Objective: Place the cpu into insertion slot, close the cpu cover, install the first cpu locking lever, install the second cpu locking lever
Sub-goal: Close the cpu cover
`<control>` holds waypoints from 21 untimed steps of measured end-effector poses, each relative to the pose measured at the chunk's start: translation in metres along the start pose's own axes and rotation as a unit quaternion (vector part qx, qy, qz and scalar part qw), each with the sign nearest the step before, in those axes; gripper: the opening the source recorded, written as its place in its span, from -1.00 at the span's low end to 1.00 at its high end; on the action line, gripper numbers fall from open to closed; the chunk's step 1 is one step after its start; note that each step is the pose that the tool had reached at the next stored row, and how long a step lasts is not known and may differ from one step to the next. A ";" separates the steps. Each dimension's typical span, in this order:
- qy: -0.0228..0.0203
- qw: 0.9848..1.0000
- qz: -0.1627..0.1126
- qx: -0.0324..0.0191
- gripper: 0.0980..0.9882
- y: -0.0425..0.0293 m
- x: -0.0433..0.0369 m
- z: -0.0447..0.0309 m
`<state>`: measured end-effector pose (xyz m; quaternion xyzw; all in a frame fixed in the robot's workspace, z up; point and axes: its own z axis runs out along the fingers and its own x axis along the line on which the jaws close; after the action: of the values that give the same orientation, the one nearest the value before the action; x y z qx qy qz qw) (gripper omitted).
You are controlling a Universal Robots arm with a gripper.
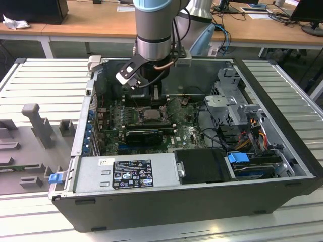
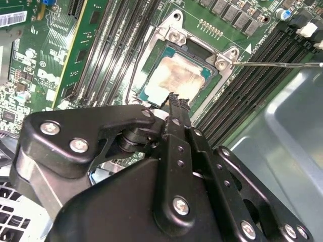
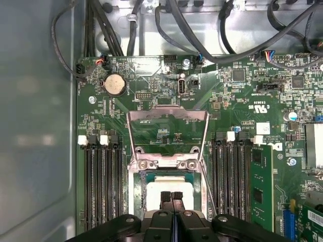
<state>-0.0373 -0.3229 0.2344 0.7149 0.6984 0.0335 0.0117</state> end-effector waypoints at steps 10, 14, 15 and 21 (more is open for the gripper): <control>0.000 1.000 0.002 0.000 -0.98 0.0032 0.0009 -0.0271; 0.000 1.000 0.002 0.001 -0.98 0.0120 0.0011 -0.0266; 0.000 1.000 0.002 0.002 -0.98 0.0161 0.0011 -0.0264; 0.000 1.000 0.002 0.002 -0.98 0.0207 0.0012 -0.0259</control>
<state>-0.0182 -0.3230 0.2616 0.7166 0.6967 0.0320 0.0104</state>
